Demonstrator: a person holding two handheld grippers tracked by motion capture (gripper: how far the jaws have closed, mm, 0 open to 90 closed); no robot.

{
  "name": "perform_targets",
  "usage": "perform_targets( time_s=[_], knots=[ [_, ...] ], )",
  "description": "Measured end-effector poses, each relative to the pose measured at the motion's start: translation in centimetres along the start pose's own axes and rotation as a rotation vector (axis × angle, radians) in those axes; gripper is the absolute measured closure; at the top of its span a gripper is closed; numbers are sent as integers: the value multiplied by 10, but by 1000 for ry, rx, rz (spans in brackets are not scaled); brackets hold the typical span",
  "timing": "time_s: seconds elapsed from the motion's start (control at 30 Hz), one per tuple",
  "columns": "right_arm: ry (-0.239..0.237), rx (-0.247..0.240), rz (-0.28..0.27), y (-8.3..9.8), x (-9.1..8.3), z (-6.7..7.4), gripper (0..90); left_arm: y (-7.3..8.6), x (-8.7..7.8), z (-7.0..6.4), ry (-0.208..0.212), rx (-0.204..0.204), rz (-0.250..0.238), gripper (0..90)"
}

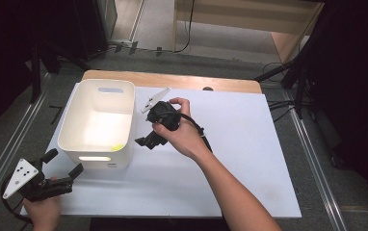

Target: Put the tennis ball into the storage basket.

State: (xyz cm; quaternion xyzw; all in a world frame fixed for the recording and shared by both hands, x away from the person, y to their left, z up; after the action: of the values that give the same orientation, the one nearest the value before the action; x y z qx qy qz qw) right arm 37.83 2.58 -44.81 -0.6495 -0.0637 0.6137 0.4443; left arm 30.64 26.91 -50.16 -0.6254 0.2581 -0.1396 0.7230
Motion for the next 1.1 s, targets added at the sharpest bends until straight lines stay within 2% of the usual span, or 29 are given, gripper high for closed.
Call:
perform_targets(
  time_s=[0.73, 1.1],
  knots=[
    [38, 64, -97, 36, -20, -19, 0, 1, 0, 0, -2, 8, 10, 0],
    [54, 100, -127, 59, -30, -30, 0, 1, 1, 0, -3, 10, 11, 0]
  ],
)
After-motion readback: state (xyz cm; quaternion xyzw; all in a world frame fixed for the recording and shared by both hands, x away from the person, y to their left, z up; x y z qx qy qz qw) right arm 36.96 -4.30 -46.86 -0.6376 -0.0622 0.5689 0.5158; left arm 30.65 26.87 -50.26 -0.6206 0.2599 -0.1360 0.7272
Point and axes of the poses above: each handheld gripper's, and its own axes: x roughly forward along the jaws, y roughly out of its underside, z roughly to its left, the point moved 10 cm from there along x, roughly forward along the jaws, and after that the axes turned 9 degrees about x, right-handed, at the moved point
